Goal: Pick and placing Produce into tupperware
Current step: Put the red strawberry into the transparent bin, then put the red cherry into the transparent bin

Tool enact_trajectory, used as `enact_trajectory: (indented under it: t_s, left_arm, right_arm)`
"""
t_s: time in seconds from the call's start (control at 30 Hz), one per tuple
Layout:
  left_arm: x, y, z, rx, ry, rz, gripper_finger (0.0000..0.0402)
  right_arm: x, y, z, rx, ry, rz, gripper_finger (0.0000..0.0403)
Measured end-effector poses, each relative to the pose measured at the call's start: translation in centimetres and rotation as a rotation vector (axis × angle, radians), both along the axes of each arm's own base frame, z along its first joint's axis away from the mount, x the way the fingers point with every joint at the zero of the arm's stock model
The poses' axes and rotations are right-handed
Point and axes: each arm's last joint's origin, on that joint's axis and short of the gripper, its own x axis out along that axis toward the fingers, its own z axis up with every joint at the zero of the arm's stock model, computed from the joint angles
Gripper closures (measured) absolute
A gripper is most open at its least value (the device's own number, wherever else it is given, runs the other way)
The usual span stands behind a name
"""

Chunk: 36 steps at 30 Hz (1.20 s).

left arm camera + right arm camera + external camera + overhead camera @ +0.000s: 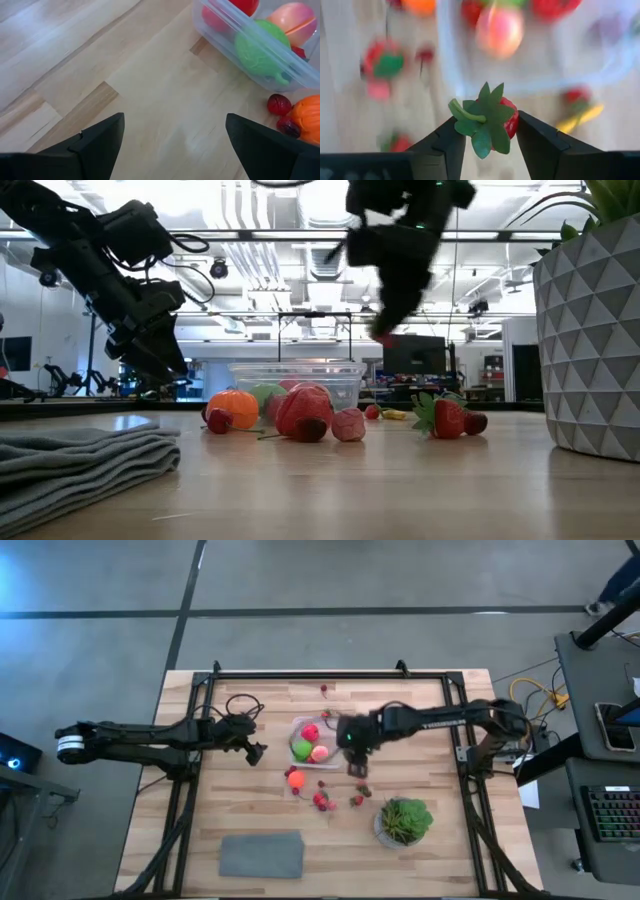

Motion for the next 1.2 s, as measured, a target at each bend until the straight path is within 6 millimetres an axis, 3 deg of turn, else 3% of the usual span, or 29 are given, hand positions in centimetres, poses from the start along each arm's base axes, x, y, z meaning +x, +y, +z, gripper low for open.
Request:
enact_trajectory:
  t_s: [0.3,0.47,0.63,0.9,1.2]
  left_arm:
    - [0.2,0.0,0.2,-0.012,-0.036,0.009,0.0068]
    - [0.3,-0.1,0.2,-0.080,-0.065,0.016,0.0068]
    - [0.4,-0.3,0.3,-0.132,-0.090,-0.039,0.0068]
    - [0.5,-0.6,0.3,-0.213,-0.112,-0.092,0.0068]
    - [1.2,-0.4,1.0,-0.281,-0.246,-0.014,0.0068]
  right_arm:
    - [3.4,-4.1,-1.2,0.039,-0.137,0.060,0.0244]
    - [6.5,-5.0,-2.6,0.088,-0.153,0.147,0.0241]
    - [8.6,-5.3,-2.2,0.080,-0.126,0.187,0.0235]
    - [8.5,-6.0,-1.7,0.084,-0.076,0.177,0.0176]
    - [5.9,-6.2,0.7,-0.017,-0.006,0.096,0.0145]
